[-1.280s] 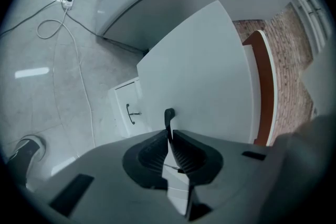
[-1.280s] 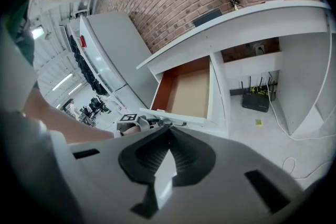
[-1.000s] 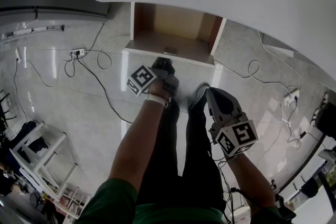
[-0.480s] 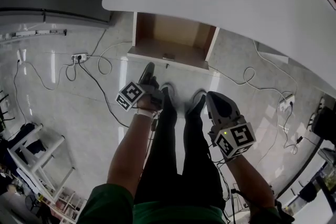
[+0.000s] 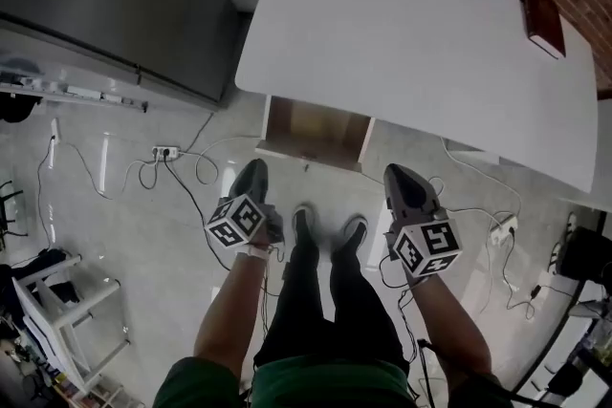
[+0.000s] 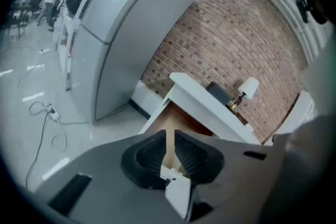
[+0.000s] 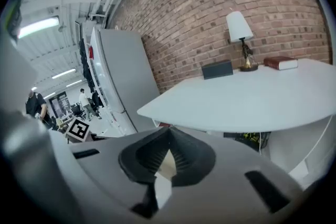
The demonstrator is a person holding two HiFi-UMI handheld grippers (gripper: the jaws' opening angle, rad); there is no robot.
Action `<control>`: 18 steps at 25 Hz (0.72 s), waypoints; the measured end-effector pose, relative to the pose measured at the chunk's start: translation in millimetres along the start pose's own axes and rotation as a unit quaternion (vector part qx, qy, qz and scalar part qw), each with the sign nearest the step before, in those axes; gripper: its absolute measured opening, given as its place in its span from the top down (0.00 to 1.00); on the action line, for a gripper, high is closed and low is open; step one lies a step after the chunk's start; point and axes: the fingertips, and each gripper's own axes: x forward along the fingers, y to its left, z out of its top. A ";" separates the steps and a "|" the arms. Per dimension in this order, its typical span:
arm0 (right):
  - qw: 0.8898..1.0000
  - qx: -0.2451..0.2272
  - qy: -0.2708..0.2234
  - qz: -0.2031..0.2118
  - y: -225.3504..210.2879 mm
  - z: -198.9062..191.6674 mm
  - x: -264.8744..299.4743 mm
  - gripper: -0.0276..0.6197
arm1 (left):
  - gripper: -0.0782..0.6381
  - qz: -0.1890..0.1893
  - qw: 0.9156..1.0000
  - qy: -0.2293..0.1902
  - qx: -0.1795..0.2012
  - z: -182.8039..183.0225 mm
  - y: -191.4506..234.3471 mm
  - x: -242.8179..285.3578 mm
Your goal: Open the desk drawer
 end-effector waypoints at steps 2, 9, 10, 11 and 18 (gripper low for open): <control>1.000 -0.004 -0.019 -0.004 -0.2 33.2 -7.7 0.96 | 0.83 -0.014 0.999 -0.022 0.037 35.2 -33.9 -15.6; 0.995 -0.009 -0.103 -0.002 7.0 158.1 -34.8 0.96 | 0.83 -0.081 0.982 -0.115 0.125 153.4 -150.9 -71.1; 0.994 -0.010 -0.112 0.000 9.2 171.2 -41.0 0.96 | 0.83 -0.085 0.980 -0.123 0.134 163.6 -164.2 -80.0; 0.993 -0.010 -0.120 0.002 11.2 183.1 -47.4 0.96 | 0.83 -0.085 0.978 -0.128 0.144 171.7 -176.0 -88.5; 0.987 -0.036 -0.158 0.007 20.8 242.0 -80.6 0.96 | 0.83 -0.051 0.972 -0.131 0.186 201.4 -230.8 -128.2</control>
